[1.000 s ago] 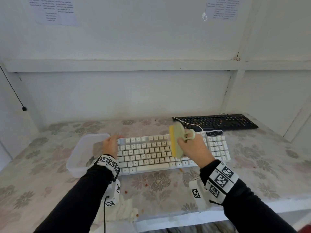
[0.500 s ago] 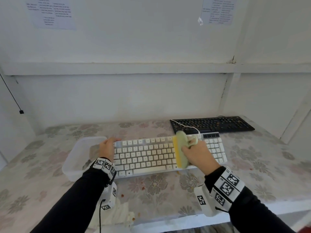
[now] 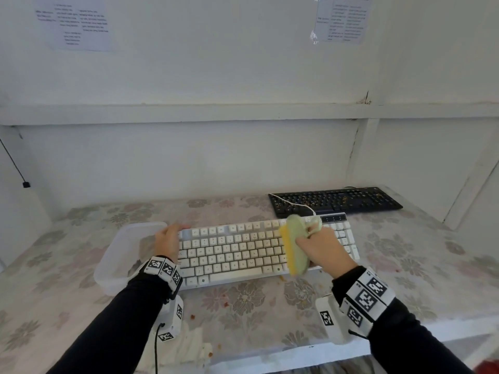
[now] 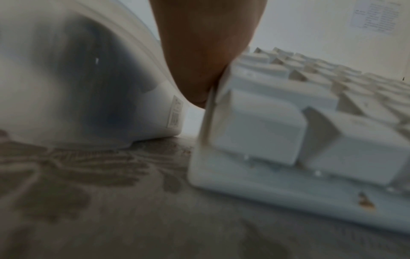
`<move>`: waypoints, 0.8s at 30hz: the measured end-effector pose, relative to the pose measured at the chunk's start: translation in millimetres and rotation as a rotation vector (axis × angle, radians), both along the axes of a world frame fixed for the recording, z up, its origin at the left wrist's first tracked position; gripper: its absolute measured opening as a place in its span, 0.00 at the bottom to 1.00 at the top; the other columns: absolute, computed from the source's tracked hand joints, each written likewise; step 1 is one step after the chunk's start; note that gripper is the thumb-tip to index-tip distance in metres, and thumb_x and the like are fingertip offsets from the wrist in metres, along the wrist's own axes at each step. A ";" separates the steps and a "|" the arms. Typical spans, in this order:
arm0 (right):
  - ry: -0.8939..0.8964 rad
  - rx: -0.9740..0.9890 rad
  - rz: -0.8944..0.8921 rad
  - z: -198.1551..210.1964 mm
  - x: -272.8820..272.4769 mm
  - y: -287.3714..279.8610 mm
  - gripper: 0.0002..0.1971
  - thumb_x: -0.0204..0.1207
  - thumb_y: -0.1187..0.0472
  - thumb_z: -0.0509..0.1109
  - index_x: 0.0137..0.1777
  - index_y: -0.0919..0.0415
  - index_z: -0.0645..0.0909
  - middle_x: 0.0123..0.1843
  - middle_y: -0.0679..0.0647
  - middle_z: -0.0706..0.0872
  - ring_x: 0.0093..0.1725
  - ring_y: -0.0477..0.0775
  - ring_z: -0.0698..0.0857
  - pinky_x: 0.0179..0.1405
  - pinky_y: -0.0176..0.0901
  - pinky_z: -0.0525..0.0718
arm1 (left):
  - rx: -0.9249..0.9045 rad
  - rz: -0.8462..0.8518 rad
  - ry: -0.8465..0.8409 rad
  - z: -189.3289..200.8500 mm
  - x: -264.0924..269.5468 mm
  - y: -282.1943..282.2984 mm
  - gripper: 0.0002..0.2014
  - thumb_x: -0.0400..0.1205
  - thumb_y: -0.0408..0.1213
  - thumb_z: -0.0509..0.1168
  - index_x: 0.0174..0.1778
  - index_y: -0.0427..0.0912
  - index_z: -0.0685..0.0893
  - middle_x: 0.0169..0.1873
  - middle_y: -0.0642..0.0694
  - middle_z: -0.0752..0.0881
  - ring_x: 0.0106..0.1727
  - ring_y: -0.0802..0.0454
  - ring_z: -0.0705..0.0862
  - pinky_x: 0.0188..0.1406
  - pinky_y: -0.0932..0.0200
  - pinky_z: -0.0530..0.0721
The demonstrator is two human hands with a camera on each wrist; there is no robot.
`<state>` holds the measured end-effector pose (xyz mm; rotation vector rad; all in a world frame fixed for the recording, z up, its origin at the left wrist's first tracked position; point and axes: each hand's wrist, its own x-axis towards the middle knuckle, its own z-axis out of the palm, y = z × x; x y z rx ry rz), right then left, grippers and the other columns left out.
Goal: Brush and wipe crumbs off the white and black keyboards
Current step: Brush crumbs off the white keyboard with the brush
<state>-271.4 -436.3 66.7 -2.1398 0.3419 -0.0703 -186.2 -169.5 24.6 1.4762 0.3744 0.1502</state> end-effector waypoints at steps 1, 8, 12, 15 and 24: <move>-0.123 -0.054 -0.001 0.3 2.3 0.2 0.03 0.79 0.66 0.61 0.45 0.65 0.75 0.33 0.56 0.80 0.29 0.50 0.80 0.24 0.35 0.80 | 0.004 -0.002 -0.001 0.5 -0.7 -0.1 0.12 0.81 0.36 0.58 0.45 0.39 0.86 0.27 0.41 0.81 0.19 0.50 0.80 0.16 0.67 0.76; -0.085 -0.087 0.012 -4.9 6.3 0.6 0.04 0.80 0.66 0.60 0.47 0.65 0.76 0.36 0.56 0.80 0.33 0.52 0.80 0.26 0.37 0.82 | 0.015 -0.001 -0.015 0.6 -1.3 -0.4 0.13 0.82 0.37 0.57 0.49 0.37 0.86 0.28 0.41 0.80 0.15 0.54 0.80 0.11 0.71 0.73; 0.143 -0.012 -0.014 7.8 0.5 -7.8 0.08 0.78 0.66 0.60 0.37 0.61 0.73 0.34 0.55 0.81 0.30 0.52 0.83 0.16 0.35 0.81 | 0.002 -0.008 -0.017 -1.0 -1.7 0.3 0.14 0.84 0.38 0.56 0.43 0.39 0.86 0.26 0.41 0.80 0.12 0.56 0.78 0.11 0.71 0.73; 0.088 -0.050 -0.052 14.7 5.6 -16.7 0.06 0.78 0.66 0.61 0.41 0.65 0.76 0.35 0.57 0.82 0.32 0.54 0.85 0.23 0.40 0.85 | -0.008 -0.007 -0.011 -2.5 -0.5 1.0 0.14 0.84 0.40 0.56 0.45 0.40 0.86 0.26 0.41 0.80 0.16 0.52 0.79 0.16 0.67 0.76; -0.031 -0.168 0.014 -3.3 13.2 -23.3 0.04 0.79 0.65 0.60 0.49 0.63 0.75 0.39 0.58 0.82 0.34 0.54 0.84 0.26 0.38 0.85 | -0.056 0.006 0.015 -1.5 0.4 -0.8 0.11 0.81 0.39 0.58 0.42 0.41 0.86 0.31 0.39 0.82 0.27 0.43 0.79 0.29 0.57 0.78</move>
